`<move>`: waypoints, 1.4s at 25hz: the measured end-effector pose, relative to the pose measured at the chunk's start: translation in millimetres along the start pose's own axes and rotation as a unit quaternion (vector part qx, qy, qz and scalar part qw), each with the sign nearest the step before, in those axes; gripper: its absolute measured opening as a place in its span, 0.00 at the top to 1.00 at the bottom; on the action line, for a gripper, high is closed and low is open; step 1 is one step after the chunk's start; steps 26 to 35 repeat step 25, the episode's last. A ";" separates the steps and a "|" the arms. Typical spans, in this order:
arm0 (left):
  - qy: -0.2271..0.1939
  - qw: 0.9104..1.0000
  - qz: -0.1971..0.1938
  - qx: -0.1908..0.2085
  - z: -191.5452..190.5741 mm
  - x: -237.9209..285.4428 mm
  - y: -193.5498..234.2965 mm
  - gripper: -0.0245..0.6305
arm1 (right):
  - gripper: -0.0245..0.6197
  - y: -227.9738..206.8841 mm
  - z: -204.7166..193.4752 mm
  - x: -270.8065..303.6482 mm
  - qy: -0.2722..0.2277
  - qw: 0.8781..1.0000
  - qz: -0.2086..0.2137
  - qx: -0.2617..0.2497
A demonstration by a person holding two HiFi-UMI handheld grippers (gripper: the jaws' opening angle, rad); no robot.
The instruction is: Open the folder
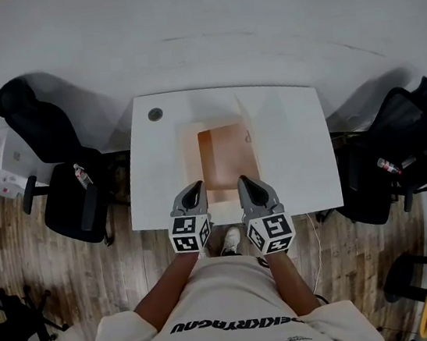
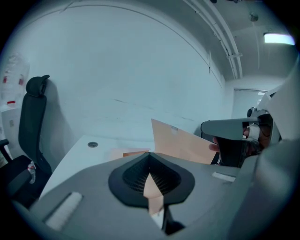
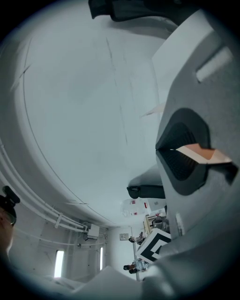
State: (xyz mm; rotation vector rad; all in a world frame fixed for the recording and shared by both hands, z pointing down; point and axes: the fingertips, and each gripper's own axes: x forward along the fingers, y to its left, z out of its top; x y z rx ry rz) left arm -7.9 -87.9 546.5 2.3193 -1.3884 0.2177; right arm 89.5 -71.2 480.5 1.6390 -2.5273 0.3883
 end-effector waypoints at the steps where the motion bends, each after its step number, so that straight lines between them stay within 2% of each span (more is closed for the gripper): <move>1: -0.002 1.000 0.000 0.002 1.1 -0.4 -0.2 0.96 | 0.97 0.9 -1.2 0.0 0.001 1.000 0.000 -0.003; 12: -0.019 1.000 -0.002 0.014 10.7 -5.3 -3.3 0.96 | 0.97 -1.9 -9.4 0.0 0.006 1.000 -0.012 -0.006; 35: -0.024 1.000 -0.007 0.018 17.0 -3.4 -6.3 0.96 | 0.97 0.7 -11.4 6.0 0.013 1.000 -0.012 -0.011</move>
